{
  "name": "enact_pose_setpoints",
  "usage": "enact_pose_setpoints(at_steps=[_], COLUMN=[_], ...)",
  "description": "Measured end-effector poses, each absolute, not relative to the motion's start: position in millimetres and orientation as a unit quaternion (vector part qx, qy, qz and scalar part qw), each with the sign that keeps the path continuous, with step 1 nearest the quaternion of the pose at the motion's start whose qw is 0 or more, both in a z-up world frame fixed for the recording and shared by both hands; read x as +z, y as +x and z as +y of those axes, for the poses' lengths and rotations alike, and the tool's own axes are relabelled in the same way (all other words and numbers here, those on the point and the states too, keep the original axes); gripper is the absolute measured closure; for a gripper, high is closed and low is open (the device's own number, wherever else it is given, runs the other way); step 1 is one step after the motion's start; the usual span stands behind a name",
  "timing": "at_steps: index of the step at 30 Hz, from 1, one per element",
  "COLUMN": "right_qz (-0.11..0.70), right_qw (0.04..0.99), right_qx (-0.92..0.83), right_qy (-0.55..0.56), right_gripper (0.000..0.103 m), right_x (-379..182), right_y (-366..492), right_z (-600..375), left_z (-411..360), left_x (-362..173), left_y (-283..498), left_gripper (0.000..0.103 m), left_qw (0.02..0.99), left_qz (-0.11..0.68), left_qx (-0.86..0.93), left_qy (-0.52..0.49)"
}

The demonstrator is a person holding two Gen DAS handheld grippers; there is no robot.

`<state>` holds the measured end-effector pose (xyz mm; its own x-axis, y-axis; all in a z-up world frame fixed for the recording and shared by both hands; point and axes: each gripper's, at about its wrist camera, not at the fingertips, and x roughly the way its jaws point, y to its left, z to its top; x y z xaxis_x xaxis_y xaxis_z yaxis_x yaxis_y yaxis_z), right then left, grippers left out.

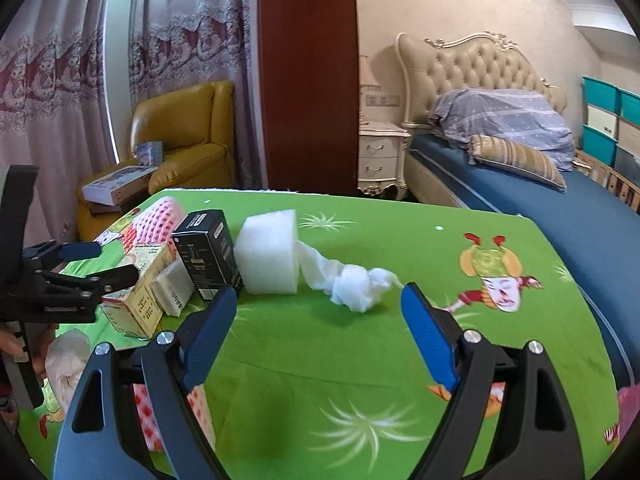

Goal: Collect trash
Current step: 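Move both open tools back over the table toward the medicine box and fruit net, then grasp the medicine box with the left tool while the right tool grasps a pink fruit net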

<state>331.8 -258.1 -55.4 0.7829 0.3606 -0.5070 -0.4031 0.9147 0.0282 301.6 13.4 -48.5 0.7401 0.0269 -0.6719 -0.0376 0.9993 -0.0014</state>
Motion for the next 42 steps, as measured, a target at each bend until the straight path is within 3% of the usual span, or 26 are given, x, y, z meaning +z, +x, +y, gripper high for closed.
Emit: enact_pose_setpoints(at_steps=[9, 13, 22, 24, 25, 30, 34, 36, 37, 38, 39, 42], right_qz=[0.277, 0.279, 0.274, 0.27, 0.269, 0.265, 0.282, 0.284, 0.289, 0.297, 0.308, 0.304], right_qw=[0.929, 0.925, 0.924, 0.925, 0.925, 0.923, 0.916, 0.914, 0.912, 0.911, 0.907, 0.91], right_qx=[0.239, 0.252, 0.264, 0.263, 0.265, 0.271, 0.28, 0.284, 0.282, 0.276, 0.273, 0.268], right_qy=[-0.052, -0.056, -0.04, -0.047, -0.048, -0.057, -0.055, -0.063, -0.069, -0.078, -0.086, -0.085], right_gripper=[0.021, 0.021, 0.021, 0.021, 0.021, 0.021, 0.021, 0.021, 0.021, 0.021, 0.021, 0.028], right_x=[-63.1, -62.1, -50.8, -49.5, -48.7, -53.1, -65.9, -72.1, -76.5, -81.5, -86.5, -83.5], right_y=[351.1, 357.5, 321.0, 302.3, 293.3, 251.5, 235.4, 230.0, 229.7, 230.6, 232.6, 234.6], right_z=[-229.1, -210.4, -210.9, -213.1, -214.3, -214.2, -209.9, -202.1, -198.1, -193.9, -190.4, -189.2], left_z=[8.6, 5.9, 8.7, 11.3, 11.2, 14.5, 15.9, 15.4, 18.4, 23.0, 27.2, 35.0], left_x=[-57.4, -56.7, -49.8, -42.9, -39.9, -37.2, -37.6, -37.2, -37.5, -38.1, -38.4, -39.6], left_y=[297.4, 290.5, 263.1, 253.4, 250.1, 236.4, 225.7, 219.2, 217.1, 213.2, 208.5, 201.8], left_gripper=[0.018, 0.037, 0.052, 0.079, 0.082, 0.082, 0.078, 0.071, 0.056, 0.018, 0.006, 0.006], left_qw=[0.932, 0.937, 0.946, 0.952, 0.954, 0.953, 0.951, 0.954, 0.954, 0.955, 0.957, 0.959], left_qz=[0.361, 0.35, 0.321, 0.303, 0.298, 0.299, 0.305, 0.299, 0.299, 0.297, 0.29, 0.282], left_qx=[0.008, -0.016, -0.042, -0.038, -0.035, -0.042, -0.046, -0.035, -0.031, -0.022, -0.021, -0.005], left_qy=[0.001, 0.004, 0.011, 0.012, 0.014, 0.009, -0.009, 0.001, -0.002, -0.01, -0.021, -0.029])
